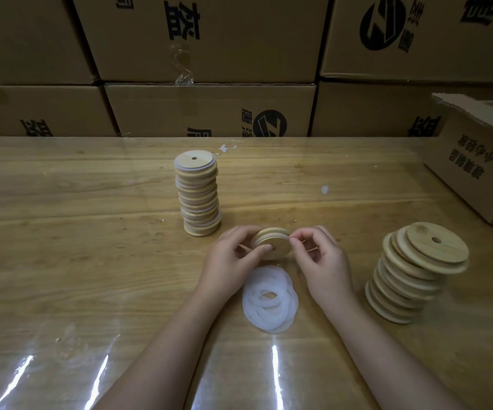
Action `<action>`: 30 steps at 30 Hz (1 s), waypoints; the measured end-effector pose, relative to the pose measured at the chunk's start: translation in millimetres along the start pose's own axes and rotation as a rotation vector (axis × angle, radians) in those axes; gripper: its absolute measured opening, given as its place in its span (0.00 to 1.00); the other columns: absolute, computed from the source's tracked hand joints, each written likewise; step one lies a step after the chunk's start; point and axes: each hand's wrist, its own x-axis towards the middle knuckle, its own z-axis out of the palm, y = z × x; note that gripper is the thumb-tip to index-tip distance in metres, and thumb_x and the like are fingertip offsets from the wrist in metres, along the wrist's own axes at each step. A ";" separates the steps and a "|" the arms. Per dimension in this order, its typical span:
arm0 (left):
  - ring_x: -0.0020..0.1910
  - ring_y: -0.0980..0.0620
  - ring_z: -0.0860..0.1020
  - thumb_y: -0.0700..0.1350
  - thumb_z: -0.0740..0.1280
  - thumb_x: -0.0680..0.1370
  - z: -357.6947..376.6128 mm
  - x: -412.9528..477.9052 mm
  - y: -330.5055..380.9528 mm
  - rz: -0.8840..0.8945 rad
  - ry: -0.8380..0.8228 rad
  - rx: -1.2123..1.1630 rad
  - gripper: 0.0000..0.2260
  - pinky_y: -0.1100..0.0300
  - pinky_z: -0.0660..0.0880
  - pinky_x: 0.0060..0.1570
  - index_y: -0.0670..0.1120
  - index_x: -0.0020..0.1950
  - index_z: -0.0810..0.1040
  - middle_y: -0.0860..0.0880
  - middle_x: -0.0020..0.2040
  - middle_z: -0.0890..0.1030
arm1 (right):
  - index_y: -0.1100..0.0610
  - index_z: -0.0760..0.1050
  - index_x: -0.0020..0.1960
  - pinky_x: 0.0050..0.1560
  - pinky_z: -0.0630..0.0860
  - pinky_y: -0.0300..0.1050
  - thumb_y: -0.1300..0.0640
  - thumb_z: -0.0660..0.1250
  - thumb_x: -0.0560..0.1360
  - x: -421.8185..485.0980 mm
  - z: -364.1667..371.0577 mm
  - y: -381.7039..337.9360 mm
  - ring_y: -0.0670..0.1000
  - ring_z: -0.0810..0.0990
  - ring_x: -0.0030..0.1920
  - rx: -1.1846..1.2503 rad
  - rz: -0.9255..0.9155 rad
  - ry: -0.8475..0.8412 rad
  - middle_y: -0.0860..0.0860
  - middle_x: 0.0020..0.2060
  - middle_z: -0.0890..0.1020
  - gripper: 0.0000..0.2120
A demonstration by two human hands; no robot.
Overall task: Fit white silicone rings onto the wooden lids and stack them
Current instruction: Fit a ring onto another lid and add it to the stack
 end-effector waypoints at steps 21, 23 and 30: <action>0.41 0.60 0.76 0.46 0.72 0.72 1.9 1.4 -3.1 -0.062 0.017 0.094 0.12 0.68 0.71 0.42 0.47 0.55 0.81 0.53 0.46 0.81 | 0.51 0.75 0.43 0.38 0.70 0.29 0.60 0.66 0.75 3.6 0.2 8.6 0.42 0.75 0.38 -0.075 0.219 -0.075 0.49 0.41 0.79 0.05; 0.41 0.60 0.76 0.46 0.71 0.73 2.4 1.6 -3.9 -0.076 0.002 0.135 0.14 0.67 0.72 0.42 0.47 0.58 0.79 0.54 0.46 0.80 | 0.48 0.75 0.42 0.39 0.71 0.35 0.59 0.65 0.76 3.8 -0.2 9.2 0.46 0.77 0.39 -0.042 0.256 -0.092 0.48 0.39 0.80 0.07; 0.37 0.63 0.77 0.45 0.71 0.73 3.5 3.8 -8.2 -0.279 0.163 0.084 0.21 0.62 0.75 0.44 0.49 0.64 0.70 0.57 0.41 0.78 | 0.46 0.74 0.43 0.44 0.76 0.42 0.58 0.66 0.75 2.8 0.7 9.6 0.49 0.79 0.42 -0.046 0.284 -0.112 0.46 0.39 0.82 0.07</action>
